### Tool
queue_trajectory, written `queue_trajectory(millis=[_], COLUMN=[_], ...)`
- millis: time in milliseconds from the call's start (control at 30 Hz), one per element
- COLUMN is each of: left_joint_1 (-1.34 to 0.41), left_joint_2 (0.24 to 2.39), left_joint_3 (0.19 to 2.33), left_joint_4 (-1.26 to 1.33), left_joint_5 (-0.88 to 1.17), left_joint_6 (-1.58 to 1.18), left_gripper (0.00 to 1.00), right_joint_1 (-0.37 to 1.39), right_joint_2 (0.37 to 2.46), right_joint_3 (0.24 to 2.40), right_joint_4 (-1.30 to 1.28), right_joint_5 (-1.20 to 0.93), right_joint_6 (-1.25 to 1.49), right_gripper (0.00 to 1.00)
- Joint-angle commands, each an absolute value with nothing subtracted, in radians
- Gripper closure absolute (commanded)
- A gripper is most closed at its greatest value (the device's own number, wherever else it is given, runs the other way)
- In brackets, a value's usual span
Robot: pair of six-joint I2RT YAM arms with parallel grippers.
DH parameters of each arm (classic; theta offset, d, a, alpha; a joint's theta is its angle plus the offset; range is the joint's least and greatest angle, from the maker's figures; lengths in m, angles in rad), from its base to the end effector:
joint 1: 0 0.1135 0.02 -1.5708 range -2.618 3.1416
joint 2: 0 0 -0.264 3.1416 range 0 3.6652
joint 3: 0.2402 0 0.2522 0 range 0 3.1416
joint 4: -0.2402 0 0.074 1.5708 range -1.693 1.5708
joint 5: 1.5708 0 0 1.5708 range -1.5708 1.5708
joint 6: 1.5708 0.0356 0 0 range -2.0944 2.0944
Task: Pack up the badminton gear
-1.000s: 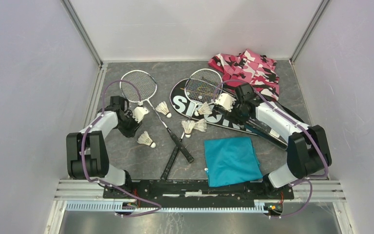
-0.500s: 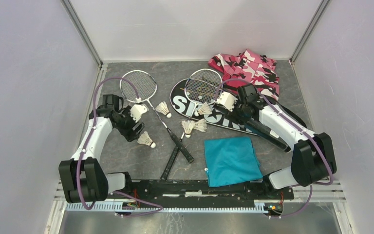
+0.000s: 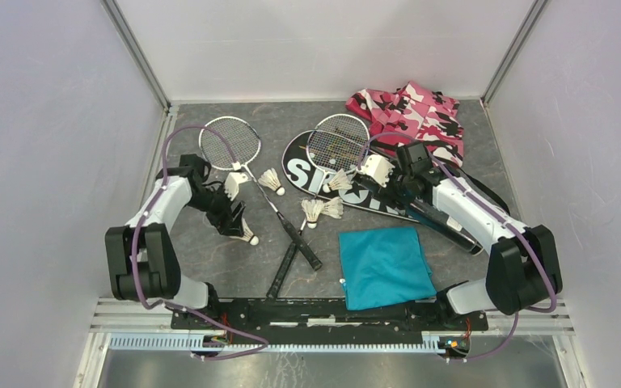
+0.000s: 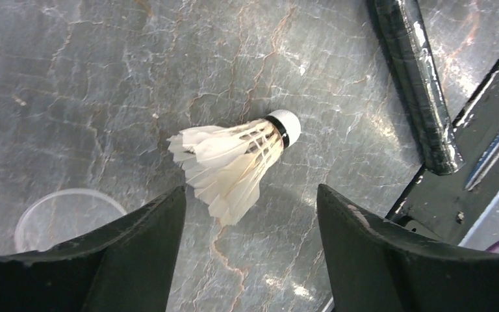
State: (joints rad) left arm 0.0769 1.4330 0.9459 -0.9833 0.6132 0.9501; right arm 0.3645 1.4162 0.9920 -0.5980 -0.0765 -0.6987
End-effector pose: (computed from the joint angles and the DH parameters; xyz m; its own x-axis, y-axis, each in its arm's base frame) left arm 0.2395 -0.0021 0.2108 -0.5813 0.6225 -0.5241 0.8039 0.5390 -0.2515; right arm 0.2647 0.1039 0.2348 -0.3578 -0.8230 -0.4412 -0.8134 0.5068 -0.2855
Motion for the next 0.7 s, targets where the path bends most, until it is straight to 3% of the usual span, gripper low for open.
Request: queue_trajectory(millis=[0,200,400,667], left_joint_1=[0.078,0.078,0.079,0.069], left_joint_2=[1.506,1.562,1.558,1.387], left_joint_3=[0.990,1.001,1.037,1.180], left_joint_4=[-0.998,-0.992,-1.044,-1.077], left_joint_5=[0.688,0.704,0.766,1.095], left_joint_6=[0.909,0.868,0.840,0.785], left_gripper=[0.26,0.54,0.97,0.98], right_joint_1=[0.363,0.363,0.364,0.374], right_joint_2=[1.378,1.376,1.352,1.302], right_joint_3=[0.983,0.980,0.969,0.977], right_joint_4=[-0.571,-0.572,-0.551,-0.531], right_joint_5=[-0.102,-0.109,-0.132,-0.307], right_joint_6=[-0.689,-0.688,-0.698,-0.759], right_gripper=[0.76,0.76,0.76,0.75])
